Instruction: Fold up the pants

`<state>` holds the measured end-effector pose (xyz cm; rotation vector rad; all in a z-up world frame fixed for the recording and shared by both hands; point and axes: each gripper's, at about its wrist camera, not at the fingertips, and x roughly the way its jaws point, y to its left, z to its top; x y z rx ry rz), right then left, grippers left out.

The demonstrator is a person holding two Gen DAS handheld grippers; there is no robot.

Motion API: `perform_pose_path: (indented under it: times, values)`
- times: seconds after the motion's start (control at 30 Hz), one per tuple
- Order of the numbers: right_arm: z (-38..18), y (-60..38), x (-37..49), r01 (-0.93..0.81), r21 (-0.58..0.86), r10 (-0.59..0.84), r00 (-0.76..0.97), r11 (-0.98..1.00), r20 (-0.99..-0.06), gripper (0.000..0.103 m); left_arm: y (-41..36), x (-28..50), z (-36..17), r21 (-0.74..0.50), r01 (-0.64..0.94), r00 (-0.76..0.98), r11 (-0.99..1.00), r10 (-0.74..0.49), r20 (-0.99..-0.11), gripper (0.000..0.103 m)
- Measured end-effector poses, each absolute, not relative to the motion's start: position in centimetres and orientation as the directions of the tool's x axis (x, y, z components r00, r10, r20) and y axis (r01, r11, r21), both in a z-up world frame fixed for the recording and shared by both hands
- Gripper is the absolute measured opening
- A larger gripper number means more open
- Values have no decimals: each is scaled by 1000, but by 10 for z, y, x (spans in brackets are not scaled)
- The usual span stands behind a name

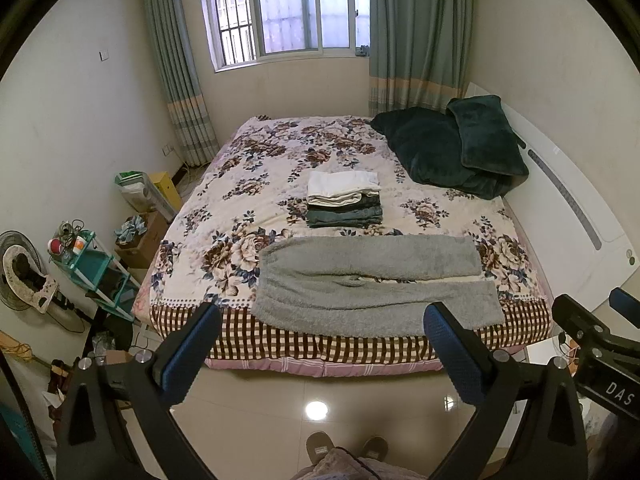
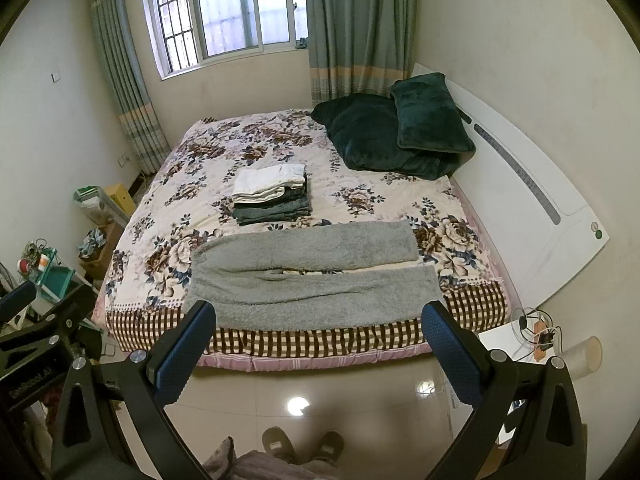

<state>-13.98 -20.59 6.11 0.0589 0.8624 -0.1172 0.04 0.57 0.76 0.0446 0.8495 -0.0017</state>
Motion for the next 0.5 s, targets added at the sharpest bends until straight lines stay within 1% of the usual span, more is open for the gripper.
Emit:
perform_pose_path:
  times: [0.5]
  values:
    - [64,-209,-139,126,8,-76,642,992,-763,103,6,4,10,40,18,660,999,18,-751,103]
